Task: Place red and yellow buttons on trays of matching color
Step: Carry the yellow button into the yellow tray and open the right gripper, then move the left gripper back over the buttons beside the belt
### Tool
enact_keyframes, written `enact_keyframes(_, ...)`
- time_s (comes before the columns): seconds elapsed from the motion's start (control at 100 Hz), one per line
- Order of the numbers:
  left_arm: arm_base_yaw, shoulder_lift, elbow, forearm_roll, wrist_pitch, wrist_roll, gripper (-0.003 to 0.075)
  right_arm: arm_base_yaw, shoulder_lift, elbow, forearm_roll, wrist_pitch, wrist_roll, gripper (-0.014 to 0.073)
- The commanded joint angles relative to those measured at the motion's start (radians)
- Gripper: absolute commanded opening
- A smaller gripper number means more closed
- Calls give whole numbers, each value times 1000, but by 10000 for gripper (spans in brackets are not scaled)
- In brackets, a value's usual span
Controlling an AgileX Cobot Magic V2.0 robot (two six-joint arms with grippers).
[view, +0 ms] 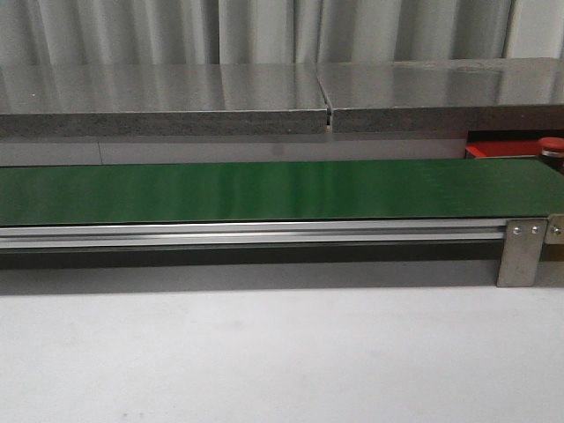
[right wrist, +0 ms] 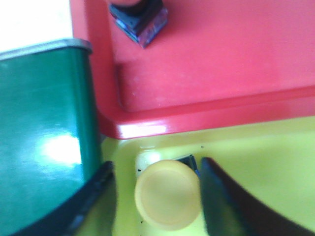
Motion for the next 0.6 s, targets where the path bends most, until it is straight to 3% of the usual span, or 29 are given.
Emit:
enact_keyframes(0.0,-8,7,-25,-13,-76,-5,-19,23,-90,-25,-22,-26,-19,172)
enact_keyframes(0.14,-8,7,-25,-13,-76,-5,-19,76,-139,-25,-73,-14,-19,-76)
enact_keyframes(0.59,-8,7,-25,-13,-76,-5,-19,262,-284,8,-143,-8,-18,-67)
